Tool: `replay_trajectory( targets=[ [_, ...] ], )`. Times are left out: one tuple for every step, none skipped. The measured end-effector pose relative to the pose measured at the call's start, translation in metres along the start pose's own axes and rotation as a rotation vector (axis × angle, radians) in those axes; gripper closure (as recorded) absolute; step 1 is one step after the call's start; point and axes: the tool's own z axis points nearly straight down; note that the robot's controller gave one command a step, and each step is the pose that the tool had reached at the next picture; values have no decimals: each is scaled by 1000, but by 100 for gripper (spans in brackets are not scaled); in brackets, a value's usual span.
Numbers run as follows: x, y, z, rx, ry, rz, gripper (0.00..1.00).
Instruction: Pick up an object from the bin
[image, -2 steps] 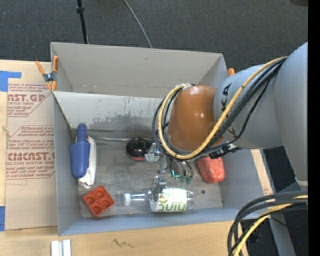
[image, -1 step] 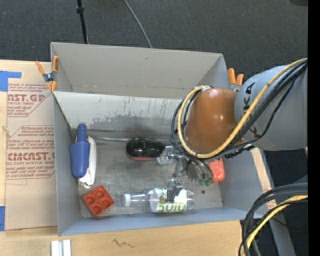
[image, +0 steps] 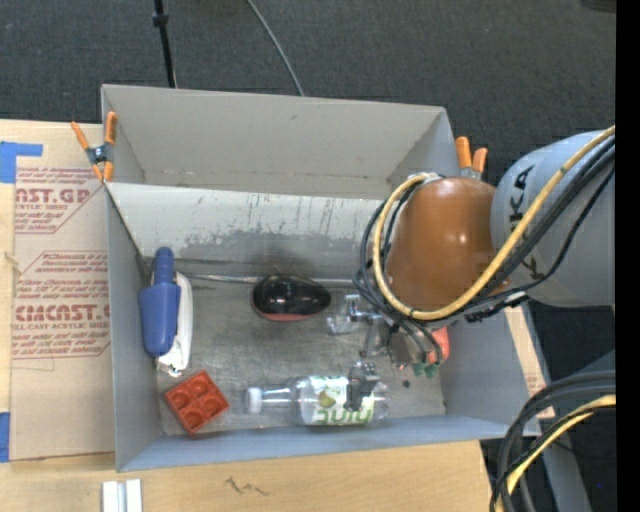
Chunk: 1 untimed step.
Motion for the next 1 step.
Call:
replay_trajectory(
  targets=[
    [1,2,58,-1,-7,-107,0]
  ],
)
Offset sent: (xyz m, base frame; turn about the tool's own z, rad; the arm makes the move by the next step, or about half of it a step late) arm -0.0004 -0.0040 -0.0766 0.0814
